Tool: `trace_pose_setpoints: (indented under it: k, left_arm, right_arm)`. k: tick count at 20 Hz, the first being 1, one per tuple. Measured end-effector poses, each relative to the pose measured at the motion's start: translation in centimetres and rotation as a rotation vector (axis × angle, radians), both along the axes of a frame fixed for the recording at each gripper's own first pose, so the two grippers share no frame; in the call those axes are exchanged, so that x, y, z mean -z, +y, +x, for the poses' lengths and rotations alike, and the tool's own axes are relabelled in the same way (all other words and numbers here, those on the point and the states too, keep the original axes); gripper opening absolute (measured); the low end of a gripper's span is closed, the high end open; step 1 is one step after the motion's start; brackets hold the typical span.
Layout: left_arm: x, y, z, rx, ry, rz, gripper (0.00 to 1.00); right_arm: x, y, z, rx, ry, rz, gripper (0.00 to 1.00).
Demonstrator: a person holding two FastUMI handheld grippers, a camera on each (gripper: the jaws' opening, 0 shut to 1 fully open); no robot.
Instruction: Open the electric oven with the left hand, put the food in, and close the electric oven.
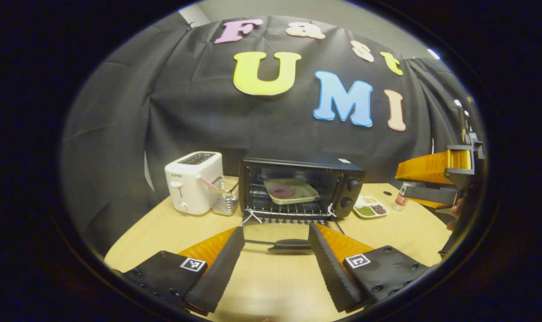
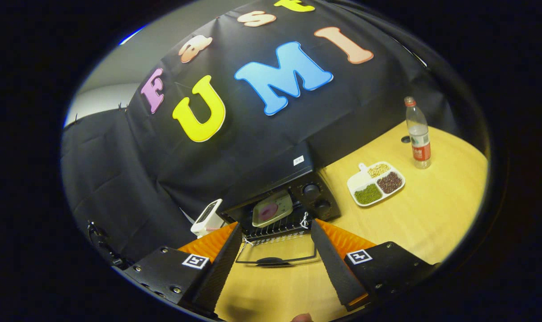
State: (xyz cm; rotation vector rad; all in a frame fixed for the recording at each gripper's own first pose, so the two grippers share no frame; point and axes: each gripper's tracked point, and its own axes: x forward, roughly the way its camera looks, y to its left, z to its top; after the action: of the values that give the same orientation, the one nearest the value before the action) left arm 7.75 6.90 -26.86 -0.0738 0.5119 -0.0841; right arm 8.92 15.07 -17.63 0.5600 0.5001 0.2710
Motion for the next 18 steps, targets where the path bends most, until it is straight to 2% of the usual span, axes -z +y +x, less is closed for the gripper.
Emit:
trace_pose_setpoints:
  k: [4,11,15,18]
  left_arm:
    - [3.0,-1.3,0.1,0.033,0.07,-0.01,1.0]
    - [9.1,-3.5,0.2,0.09,0.21,-0.016,0.98]
    - [12.1,-4.4,1.0,0.106,0.279,-0.007,1.0]
    - [13.7,-4.8,1.4,0.12,0.313,0.012,0.98]
  right_arm:
    - [-0.5,-2.3,-0.4,0.017,-0.071,-0.144,0.96]
    - [-0.3,-6.1,-1.2,0.088,-0.091,-0.297,0.96]
    - [-0.4,-8.1,-1.4,0.135,-0.094,-0.357,0.96]
    - [-0.3,-9.5,-1.8,0.176,-0.078,-0.376,0.96]
